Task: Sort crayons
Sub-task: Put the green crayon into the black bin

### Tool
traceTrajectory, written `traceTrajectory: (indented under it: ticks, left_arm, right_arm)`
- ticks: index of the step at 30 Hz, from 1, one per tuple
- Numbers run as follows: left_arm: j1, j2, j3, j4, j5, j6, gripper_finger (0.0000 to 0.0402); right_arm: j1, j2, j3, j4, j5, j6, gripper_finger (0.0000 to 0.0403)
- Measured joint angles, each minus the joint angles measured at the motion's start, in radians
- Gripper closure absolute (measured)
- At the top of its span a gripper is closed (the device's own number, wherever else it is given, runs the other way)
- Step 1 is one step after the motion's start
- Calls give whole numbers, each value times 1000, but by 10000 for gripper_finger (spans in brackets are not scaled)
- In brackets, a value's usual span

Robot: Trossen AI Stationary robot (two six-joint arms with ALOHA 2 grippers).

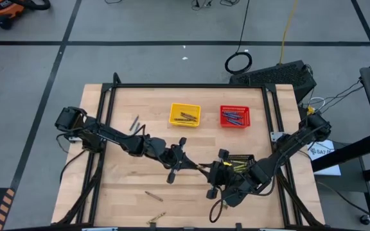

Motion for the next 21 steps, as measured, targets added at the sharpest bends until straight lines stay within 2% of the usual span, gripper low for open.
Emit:
traceTrajectory:
  ticks: [3, 15, 21]
  left_arm:
    - [1, 0, 0, 1, 0, 4, 401]
    - [1, 1, 0, 5, -3, -3, 393]
    - [1, 1, 0, -26, -4, -3, 391]
  right_arm:
    - [0, 0, 0, 2, -5, 0, 392]
    - [-1, 0, 0, -15, -30, 6, 398]
    - [-1, 0, 0, -187, -32, 164, 398]
